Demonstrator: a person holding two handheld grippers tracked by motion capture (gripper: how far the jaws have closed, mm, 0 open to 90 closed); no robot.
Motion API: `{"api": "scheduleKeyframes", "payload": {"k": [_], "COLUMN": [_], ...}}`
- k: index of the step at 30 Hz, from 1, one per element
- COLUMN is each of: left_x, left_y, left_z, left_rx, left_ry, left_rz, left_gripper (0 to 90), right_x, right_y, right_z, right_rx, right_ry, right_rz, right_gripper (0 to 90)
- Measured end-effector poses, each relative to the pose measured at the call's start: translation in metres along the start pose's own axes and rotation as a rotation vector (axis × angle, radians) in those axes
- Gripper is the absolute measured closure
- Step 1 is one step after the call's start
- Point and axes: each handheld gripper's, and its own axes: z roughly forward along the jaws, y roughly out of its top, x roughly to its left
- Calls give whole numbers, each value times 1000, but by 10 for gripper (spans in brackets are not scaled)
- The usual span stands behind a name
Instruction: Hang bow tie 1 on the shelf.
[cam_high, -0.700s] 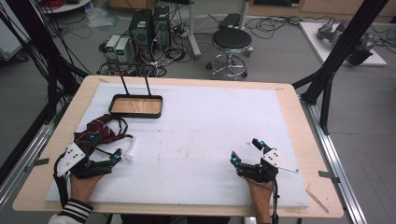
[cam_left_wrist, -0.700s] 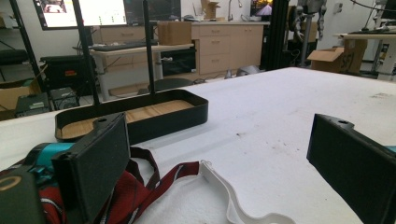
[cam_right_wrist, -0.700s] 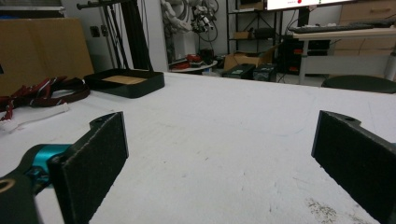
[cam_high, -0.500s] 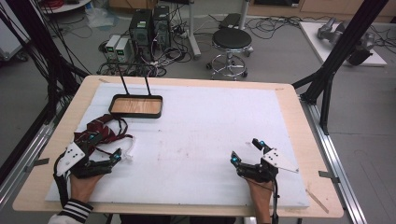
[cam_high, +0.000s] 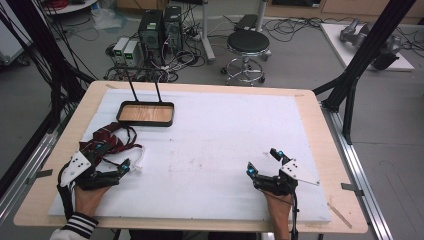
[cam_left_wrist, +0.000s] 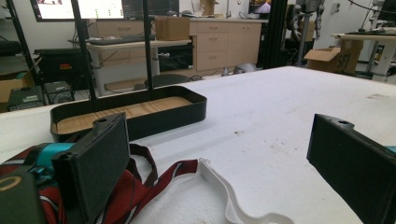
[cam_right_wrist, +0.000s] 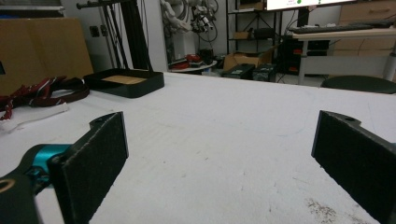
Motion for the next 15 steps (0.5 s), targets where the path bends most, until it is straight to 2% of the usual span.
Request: {"api": "scheduleKeyframes", "payload": {"k": [4,9,15], "left_x": [1,4,14], "left_y": [4,18,36], "left_z": [0,-4,-9], "left_rx": [10,14,71], "left_ry": [-1,-3,3], "left_rz": [16,35,68], "left_gripper": [65,64,64], "right_x": [0,0,0], "right_y": [0,0,0], "right_z": [0,0,0], "right_rx": [-2,0,0], "right_ry": [0,-3,2], "right_rz": [-1,-3,0], "right_gripper": [28,28,28]}}
